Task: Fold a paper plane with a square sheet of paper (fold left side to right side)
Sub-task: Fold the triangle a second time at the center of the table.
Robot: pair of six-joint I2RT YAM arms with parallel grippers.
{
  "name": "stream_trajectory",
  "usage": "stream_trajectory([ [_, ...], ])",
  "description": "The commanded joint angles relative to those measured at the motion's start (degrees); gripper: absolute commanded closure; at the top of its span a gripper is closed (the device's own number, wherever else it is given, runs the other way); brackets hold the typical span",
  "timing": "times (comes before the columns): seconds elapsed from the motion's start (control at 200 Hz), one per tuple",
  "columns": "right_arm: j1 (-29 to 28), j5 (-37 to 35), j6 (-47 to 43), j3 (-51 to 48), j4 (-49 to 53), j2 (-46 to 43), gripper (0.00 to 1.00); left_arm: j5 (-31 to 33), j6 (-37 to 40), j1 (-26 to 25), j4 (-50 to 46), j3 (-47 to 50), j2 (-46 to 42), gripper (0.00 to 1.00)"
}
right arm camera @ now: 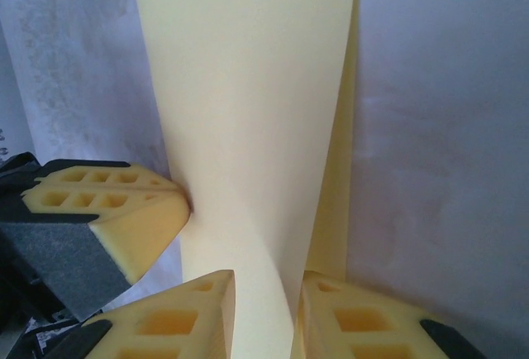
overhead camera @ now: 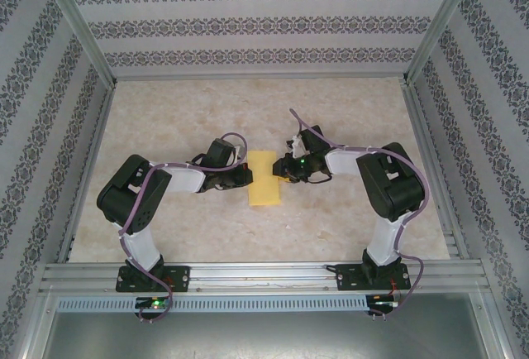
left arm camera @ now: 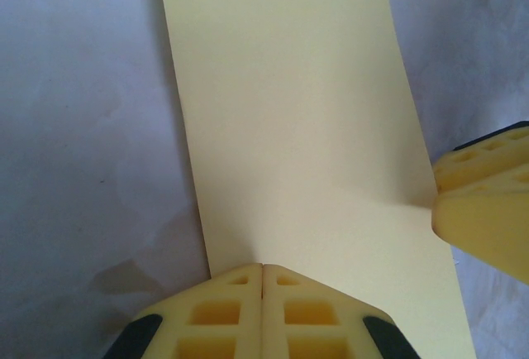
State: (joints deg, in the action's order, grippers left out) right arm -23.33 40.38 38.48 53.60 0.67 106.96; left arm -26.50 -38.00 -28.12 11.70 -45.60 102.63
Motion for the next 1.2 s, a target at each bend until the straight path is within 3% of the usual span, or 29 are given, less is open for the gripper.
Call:
stream_trajectory([
  [0.0,0.74,1.54,-1.74,1.59,0.95,1.15,0.75,0.23,-0.07,-1.33,-2.54,1.85,0.12,1.00],
  [0.225,0.96,1.76,-1.81,1.78,1.13,1.32,0.90,0.33,0.15,-1.28,-2.69,1.35,-0.88,1.00],
  [0.355,1.01,2.33,-1.83,1.34,1.99,0.59,1.00,0.40,0.84,-1.24,-4.11,0.04,-3.29,0.94],
  [0.62,1.01,2.86,1.59,-0.74,1.65,-1.41,1.00,3.21,3.98,-1.96,-7.04,0.70,-12.86,0.81],
  [0.944,1.00,3.21,4.06,-1.47,1.60,-3.02,1.00,10.06,11.86,-11.93,-10.74,6.55,-25.10,0.69],
  [1.194,1.01,2.55,4.23,-1.79,1.62,-3.25,1.00,17.84,17.62,-22.02,-13.04,4.81,-24.34,0.52],
])
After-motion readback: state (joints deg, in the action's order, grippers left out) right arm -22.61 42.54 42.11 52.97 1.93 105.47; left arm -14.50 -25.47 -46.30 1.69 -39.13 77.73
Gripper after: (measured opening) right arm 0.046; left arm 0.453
